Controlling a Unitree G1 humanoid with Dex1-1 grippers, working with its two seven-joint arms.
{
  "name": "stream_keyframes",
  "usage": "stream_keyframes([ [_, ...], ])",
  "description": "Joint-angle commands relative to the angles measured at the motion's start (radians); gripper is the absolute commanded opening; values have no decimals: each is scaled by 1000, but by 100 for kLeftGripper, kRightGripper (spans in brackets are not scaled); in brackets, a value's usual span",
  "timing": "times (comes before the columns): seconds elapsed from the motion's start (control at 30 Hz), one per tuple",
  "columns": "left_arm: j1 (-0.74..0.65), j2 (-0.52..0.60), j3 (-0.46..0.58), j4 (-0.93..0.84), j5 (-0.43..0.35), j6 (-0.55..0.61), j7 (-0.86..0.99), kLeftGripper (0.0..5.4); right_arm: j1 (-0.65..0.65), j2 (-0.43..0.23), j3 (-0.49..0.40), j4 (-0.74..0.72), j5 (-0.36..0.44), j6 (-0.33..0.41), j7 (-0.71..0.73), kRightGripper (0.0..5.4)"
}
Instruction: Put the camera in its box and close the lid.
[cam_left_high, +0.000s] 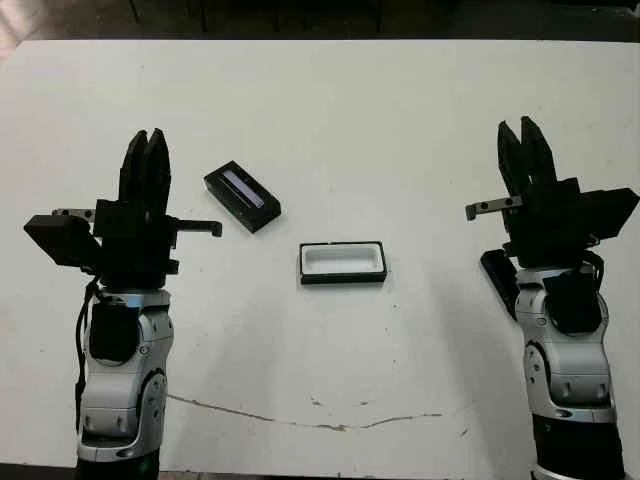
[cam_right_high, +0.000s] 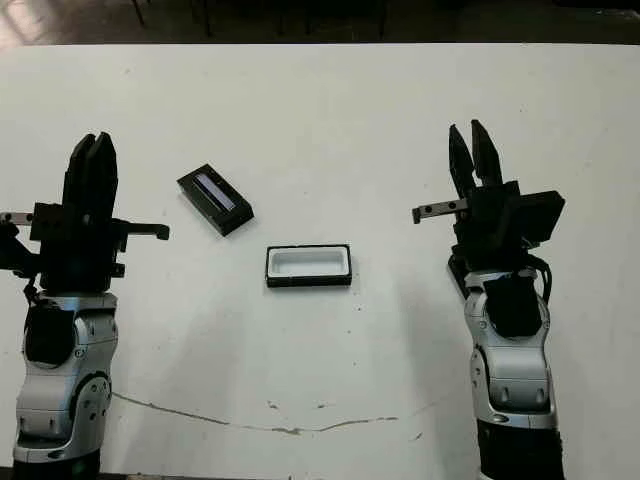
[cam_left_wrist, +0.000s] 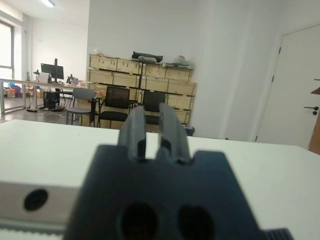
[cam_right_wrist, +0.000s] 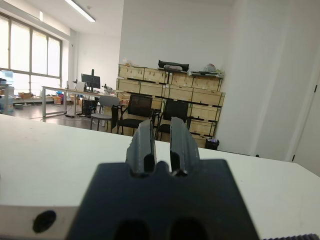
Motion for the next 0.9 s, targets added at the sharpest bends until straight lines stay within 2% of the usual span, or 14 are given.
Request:
stream_keyframes([
  [0.03, 28, 3, -6, -11, 4, 28, 5, 0, 21, -2, -4, -6, 1, 25, -1, 1],
  [0.37, 27, 3, -21, 0, 17, 35, 3, 0, 27, -16, -13, 0, 7, 28, 12, 1],
  [0.6, 52, -7, -34, -16, 23, 31, 8, 0, 86, -95, -79, -40, 74, 9, 105, 1],
  [0.83, 69, -17, -32, -14, -5, 22, -4, 0, 229, -159, -171, -170, 140, 112, 141, 1],
  [0.9, 72, -16, -33, -8, -6, 12, -9, 0, 267, -171, -192, -194, 145, 111, 153, 1],
])
